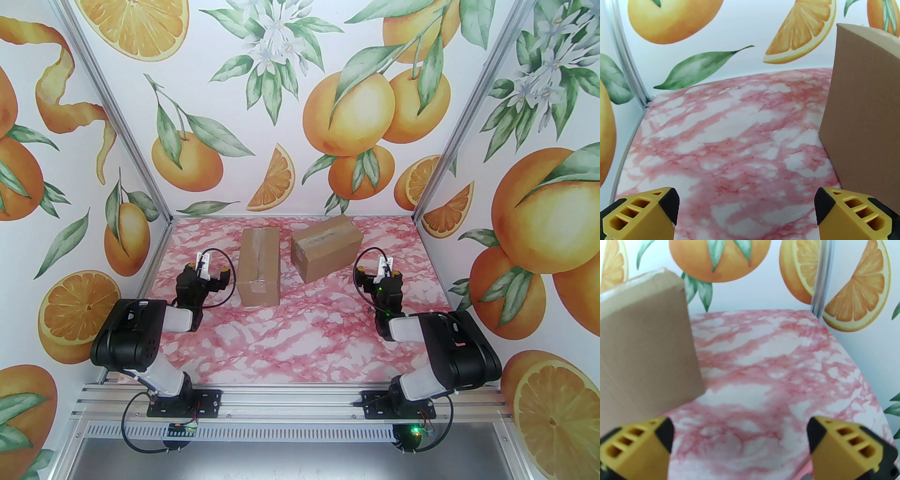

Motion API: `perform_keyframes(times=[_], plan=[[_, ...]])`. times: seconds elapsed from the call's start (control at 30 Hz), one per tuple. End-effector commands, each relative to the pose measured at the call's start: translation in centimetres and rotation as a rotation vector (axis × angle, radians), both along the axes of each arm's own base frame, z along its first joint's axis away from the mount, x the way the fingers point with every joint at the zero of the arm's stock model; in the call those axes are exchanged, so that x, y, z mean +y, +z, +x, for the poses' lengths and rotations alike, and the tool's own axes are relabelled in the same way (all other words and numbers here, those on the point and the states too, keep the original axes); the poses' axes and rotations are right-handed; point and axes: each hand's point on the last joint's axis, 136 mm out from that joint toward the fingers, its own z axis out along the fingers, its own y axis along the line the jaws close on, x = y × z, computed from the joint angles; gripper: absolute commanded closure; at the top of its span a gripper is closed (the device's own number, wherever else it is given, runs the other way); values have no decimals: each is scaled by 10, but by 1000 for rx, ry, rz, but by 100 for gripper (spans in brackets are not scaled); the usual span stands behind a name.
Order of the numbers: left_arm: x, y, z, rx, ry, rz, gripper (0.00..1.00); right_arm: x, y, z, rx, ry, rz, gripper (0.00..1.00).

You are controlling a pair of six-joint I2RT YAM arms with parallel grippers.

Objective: Unpack the express box

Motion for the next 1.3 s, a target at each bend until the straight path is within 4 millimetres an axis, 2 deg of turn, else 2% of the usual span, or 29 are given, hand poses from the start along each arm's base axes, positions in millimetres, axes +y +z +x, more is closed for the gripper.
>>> perform_keyframes(times=[0.0, 0.87, 0.93, 1.07, 1.13, 1.27], plan=[[2, 4, 4, -14, 2, 1, 0, 3, 3, 6, -9, 19, 18, 0], [3, 7, 1, -33, 6, -2, 0, 2, 4, 5, -13, 13, 19, 0], [5, 19, -5, -81, 8, -13, 0, 3, 19, -2, -57, 5, 3, 0], [19, 48, -17, -96, 49, -62, 0, -12, 54, -16, -68, -89, 21, 0], [22, 67, -21, -90, 66, -60, 0, -5, 67, -17, -62, -54, 54, 0], [22, 110, -28, -59, 63, -77, 0, 23, 74, -21, 40, 27, 194, 0]])
